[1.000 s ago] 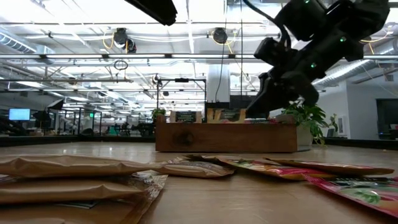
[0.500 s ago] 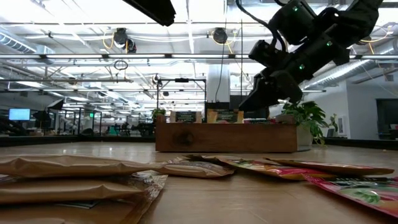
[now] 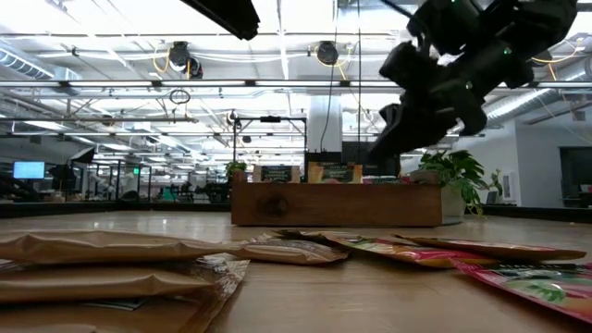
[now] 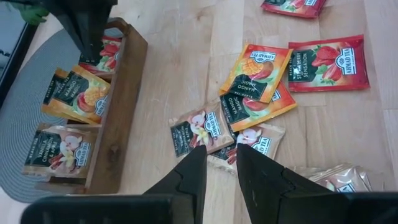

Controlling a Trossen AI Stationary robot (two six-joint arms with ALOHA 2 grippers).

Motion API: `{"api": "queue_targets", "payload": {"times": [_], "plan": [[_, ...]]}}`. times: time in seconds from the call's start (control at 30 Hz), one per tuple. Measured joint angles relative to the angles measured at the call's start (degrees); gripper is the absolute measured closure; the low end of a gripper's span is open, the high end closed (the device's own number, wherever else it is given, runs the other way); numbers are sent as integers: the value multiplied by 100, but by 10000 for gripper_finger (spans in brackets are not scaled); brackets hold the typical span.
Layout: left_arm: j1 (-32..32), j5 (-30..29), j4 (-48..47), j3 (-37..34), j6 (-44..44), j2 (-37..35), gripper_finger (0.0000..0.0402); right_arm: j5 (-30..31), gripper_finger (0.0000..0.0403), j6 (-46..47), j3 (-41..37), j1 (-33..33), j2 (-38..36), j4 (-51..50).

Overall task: Pick & Place Tea
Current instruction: Put the yellow tea bag into the middle wooden organizer

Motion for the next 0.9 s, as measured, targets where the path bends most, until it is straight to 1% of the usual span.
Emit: {"api": "queue_targets", "payload": {"times": [0.1,0.2,0.4,0.53,0.77,0.9], "plan": [[51,2,32,0,48,0,309,-5,403,-120,-5,-47,80,-91],[113,46,40,0,48,0,309,-152,403,-261,-4,-181,124,-49],[210,98,51,0,68,0,309,-152,403,-312,-4,-406,124,-51],[239,99,52,0,80,0,309,-434,403,-374,-4,-554,124,-7],[239,101,54,0,181,0,309,-448,403,-469,-4,-732,124,271],[239,100,54,0,174,0,309,-445,403,-495,-4,-849,165,268]]}}
